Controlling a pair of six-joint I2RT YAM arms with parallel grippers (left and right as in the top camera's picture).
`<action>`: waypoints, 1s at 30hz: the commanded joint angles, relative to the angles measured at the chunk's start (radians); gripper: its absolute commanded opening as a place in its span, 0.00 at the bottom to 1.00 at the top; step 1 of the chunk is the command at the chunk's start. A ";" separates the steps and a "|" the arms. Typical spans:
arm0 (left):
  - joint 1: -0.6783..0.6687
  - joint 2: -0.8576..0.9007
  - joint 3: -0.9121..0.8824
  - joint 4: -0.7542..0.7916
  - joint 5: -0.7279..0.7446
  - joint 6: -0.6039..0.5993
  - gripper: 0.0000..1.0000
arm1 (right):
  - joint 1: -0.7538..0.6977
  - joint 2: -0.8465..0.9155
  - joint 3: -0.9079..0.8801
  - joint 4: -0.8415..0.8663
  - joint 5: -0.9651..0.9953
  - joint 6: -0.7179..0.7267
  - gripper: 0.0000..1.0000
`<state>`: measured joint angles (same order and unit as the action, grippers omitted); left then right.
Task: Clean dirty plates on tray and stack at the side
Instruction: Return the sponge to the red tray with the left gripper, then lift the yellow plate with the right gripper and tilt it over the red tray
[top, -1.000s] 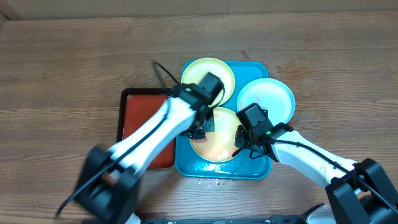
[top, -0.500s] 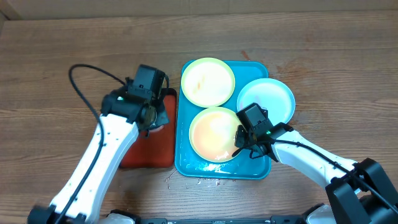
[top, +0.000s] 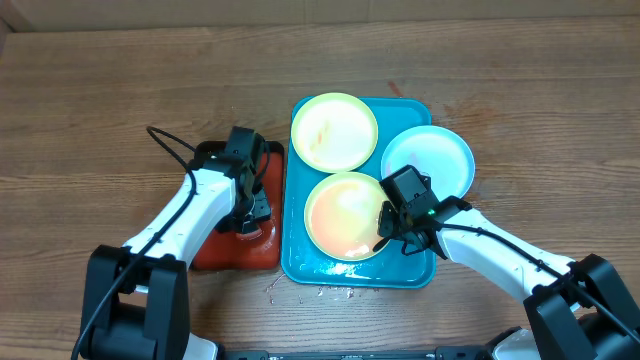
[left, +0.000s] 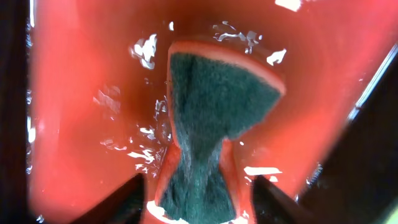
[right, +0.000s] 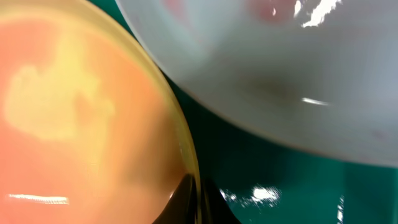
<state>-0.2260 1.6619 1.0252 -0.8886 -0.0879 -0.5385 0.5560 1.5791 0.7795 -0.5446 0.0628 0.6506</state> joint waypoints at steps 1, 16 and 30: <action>0.034 -0.093 0.111 -0.083 0.042 0.040 0.62 | -0.005 -0.012 0.047 -0.104 0.049 -0.053 0.04; 0.227 -0.432 0.415 -0.372 0.090 0.109 1.00 | 0.200 -0.085 0.573 -0.261 0.208 -0.345 0.04; 0.246 -0.567 0.417 -0.428 0.114 0.113 1.00 | 0.423 0.099 0.569 0.001 0.631 -0.344 0.04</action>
<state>0.0139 1.1034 1.4261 -1.3083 0.0147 -0.4412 0.9337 1.6718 1.3350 -0.5621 0.4862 0.3088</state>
